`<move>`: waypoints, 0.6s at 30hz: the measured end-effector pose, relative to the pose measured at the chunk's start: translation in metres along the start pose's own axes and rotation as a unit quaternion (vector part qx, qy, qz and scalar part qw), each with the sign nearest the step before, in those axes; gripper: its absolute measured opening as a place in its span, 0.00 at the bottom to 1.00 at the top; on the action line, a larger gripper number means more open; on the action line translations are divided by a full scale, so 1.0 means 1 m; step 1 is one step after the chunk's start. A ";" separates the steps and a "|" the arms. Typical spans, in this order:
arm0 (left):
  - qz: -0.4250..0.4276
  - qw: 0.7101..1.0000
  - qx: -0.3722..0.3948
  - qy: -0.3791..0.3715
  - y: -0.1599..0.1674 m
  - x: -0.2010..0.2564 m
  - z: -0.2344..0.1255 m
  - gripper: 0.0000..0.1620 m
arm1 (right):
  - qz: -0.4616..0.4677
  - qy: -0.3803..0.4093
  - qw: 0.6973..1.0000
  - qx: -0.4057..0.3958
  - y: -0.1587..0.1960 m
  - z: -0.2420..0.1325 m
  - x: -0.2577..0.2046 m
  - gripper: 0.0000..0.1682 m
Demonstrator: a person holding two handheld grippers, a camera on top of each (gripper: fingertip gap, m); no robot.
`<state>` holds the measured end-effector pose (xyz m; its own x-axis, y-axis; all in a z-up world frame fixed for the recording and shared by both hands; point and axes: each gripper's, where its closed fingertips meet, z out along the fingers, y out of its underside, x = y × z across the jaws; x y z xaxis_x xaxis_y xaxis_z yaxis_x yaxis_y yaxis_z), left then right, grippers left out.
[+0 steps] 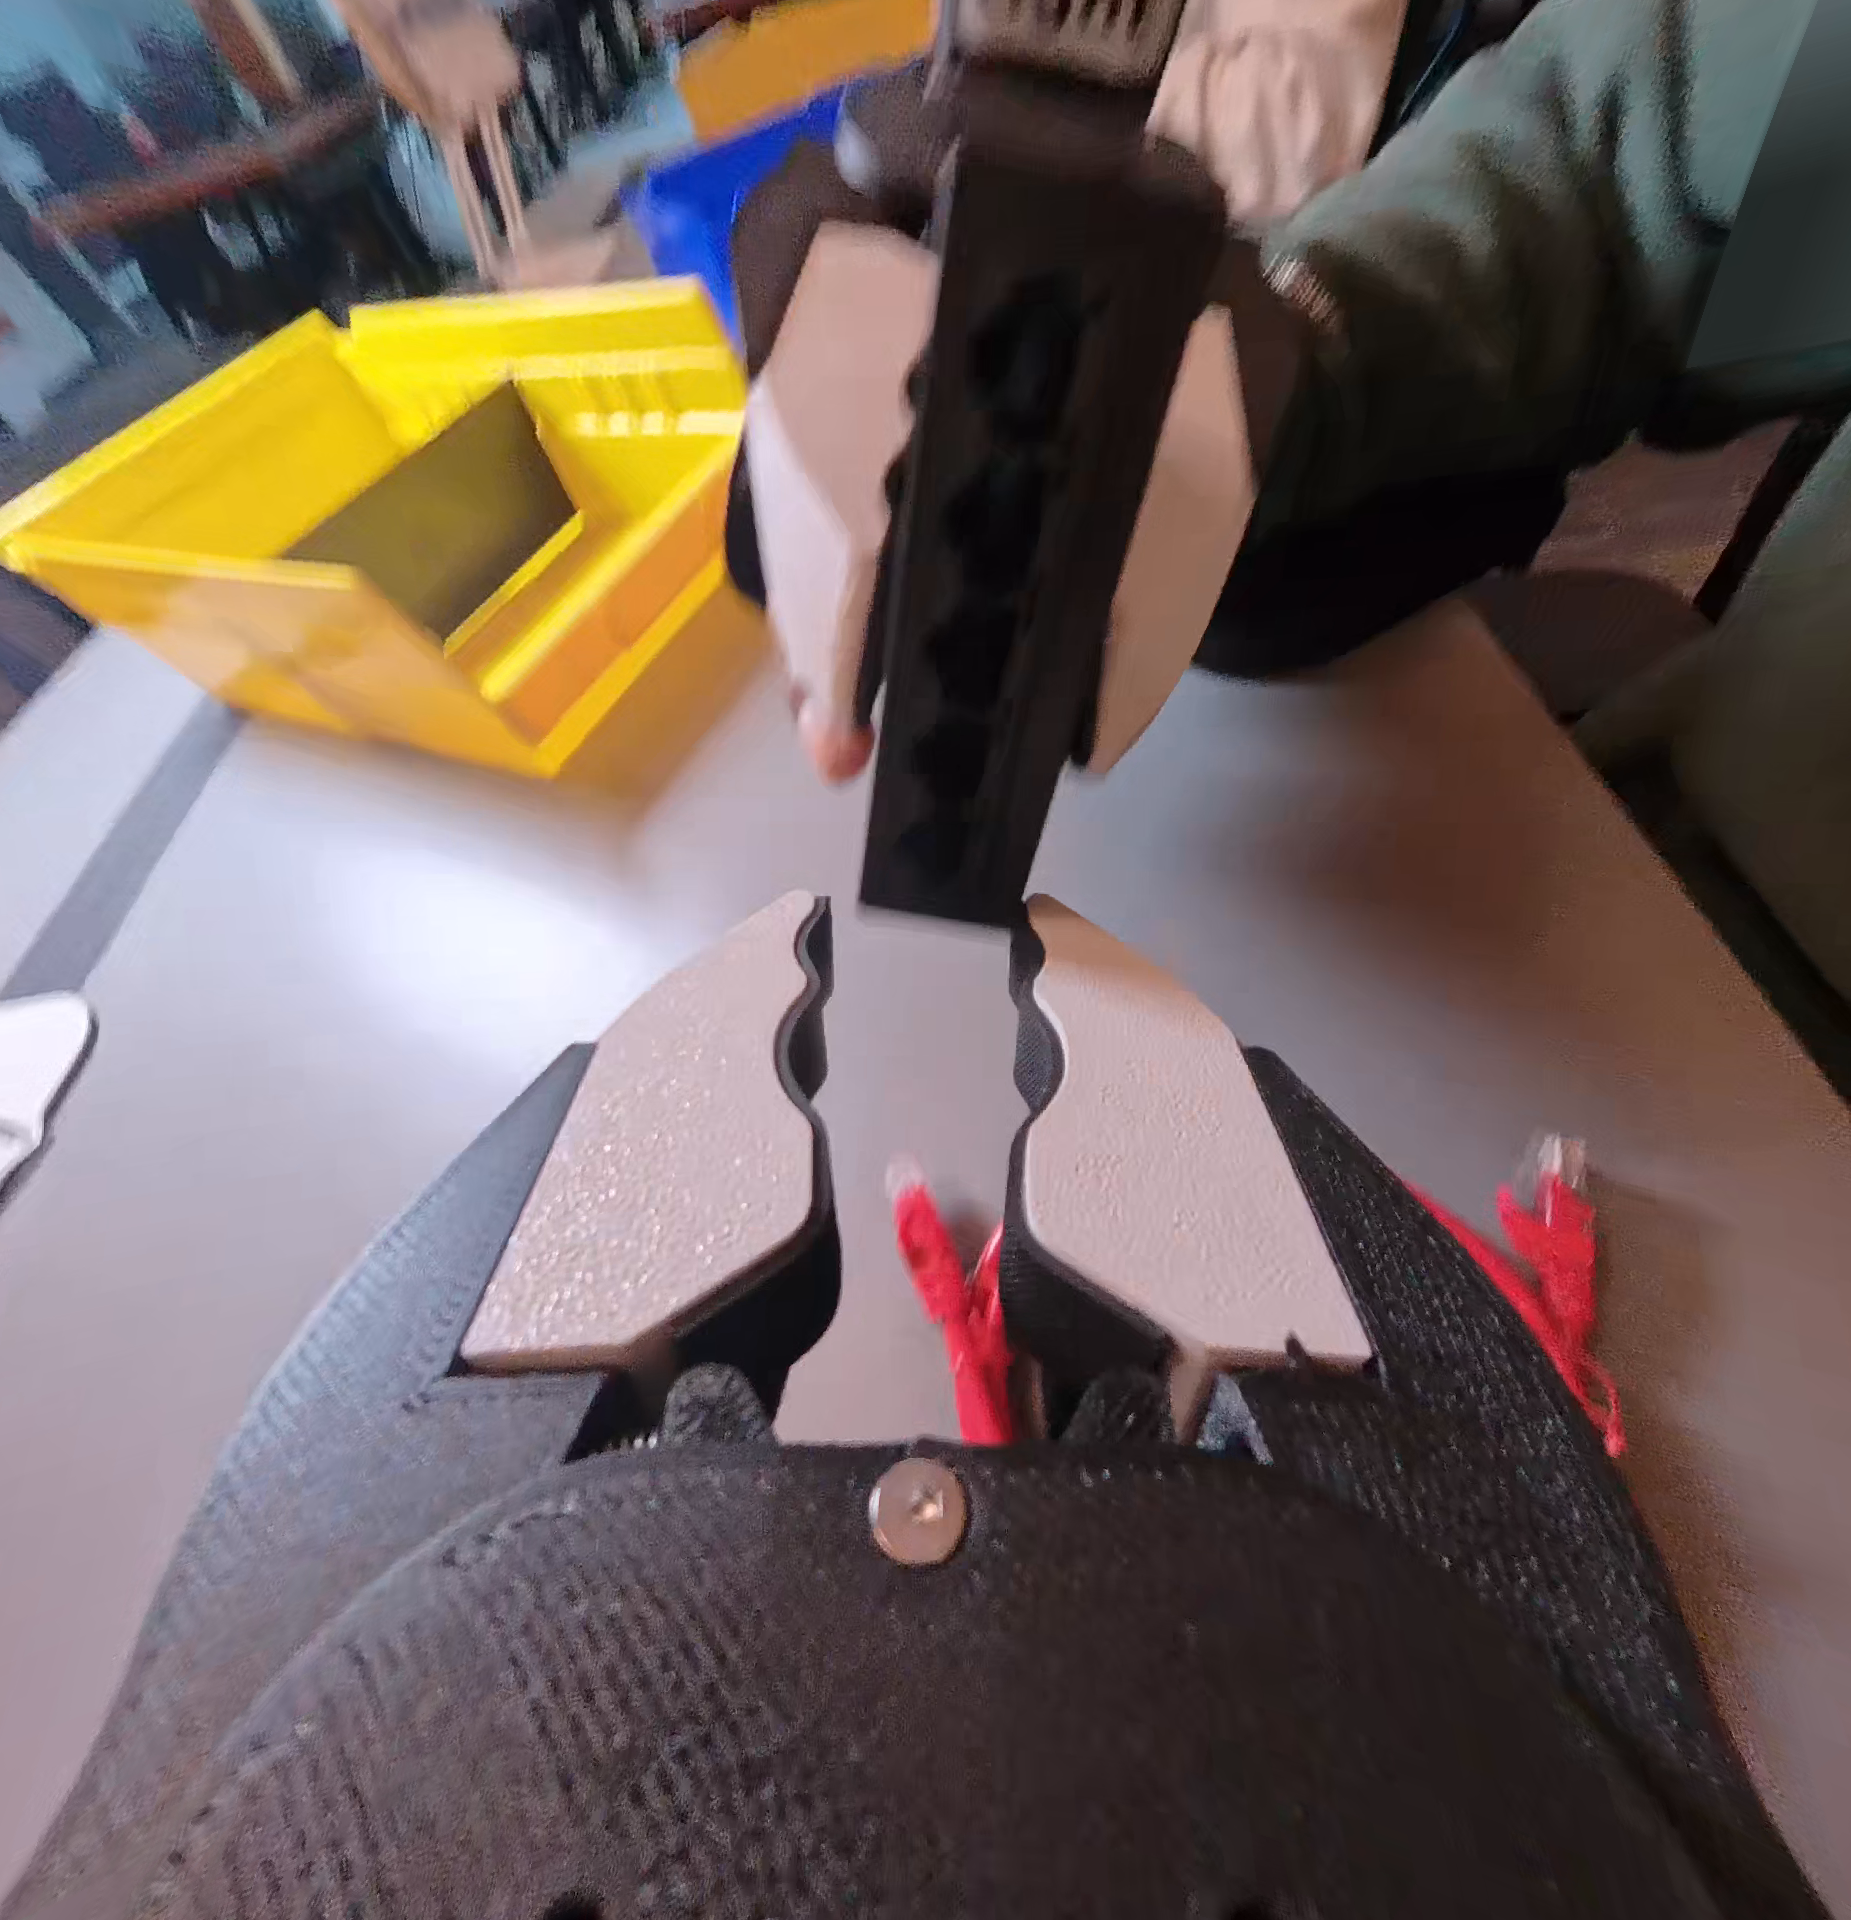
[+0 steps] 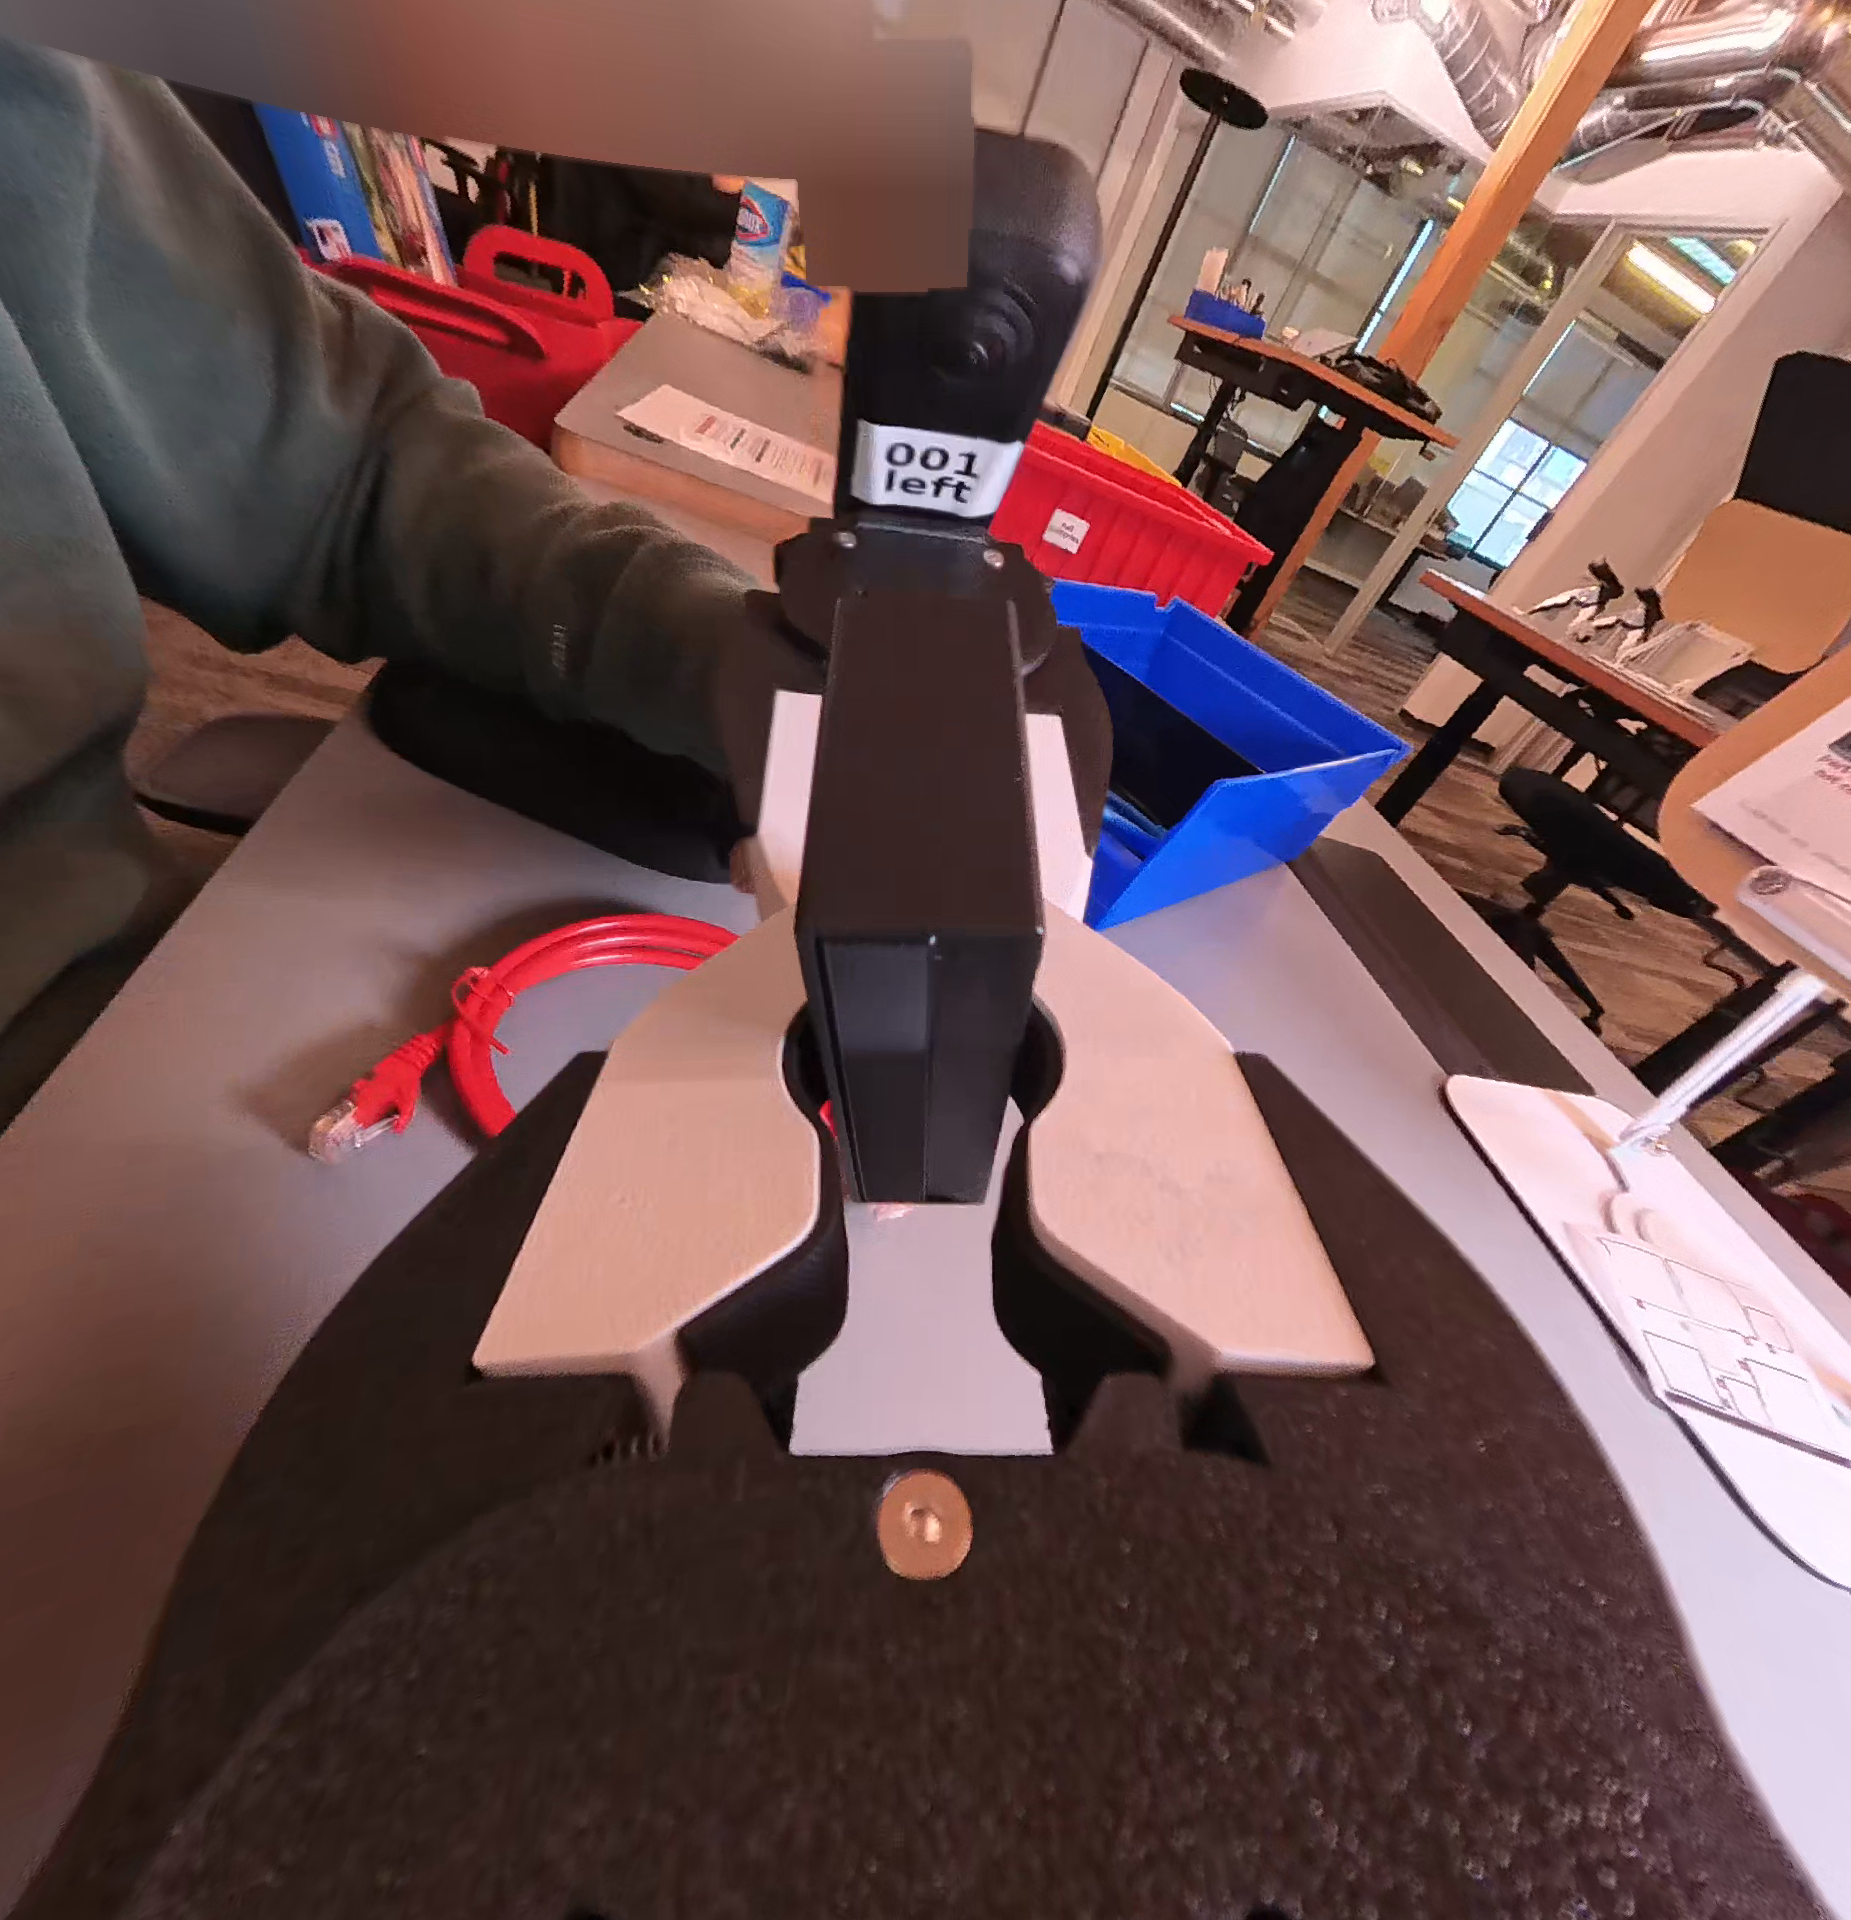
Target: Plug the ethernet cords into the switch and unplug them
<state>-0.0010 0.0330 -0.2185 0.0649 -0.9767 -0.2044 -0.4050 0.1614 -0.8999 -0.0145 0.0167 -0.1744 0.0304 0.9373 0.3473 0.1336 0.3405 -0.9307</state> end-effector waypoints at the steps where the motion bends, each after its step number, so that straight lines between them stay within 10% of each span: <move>1: -0.017 0.999 -0.030 -0.006 0.012 -0.008 -0.005 0.18 | 0.003 -0.001 1.000 0.002 0.000 -0.003 0.003 0.18; 9: -0.213 0.951 -0.210 0.076 0.096 0.005 -0.003 0.16 | -0.001 0.027 0.998 -0.056 0.033 -0.018 0.028 0.17; 18: -0.184 0.963 -0.193 0.043 0.076 0.001 -0.001 0.08 | -0.036 0.009 0.996 -0.080 0.043 -0.013 0.018 0.18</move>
<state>-0.0325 0.0446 -0.2866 0.2005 -0.9684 0.1482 -0.6791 -0.2465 -0.6914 0.0044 0.0477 -0.2070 0.0322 0.9089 0.4158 0.2918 0.3894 -0.8736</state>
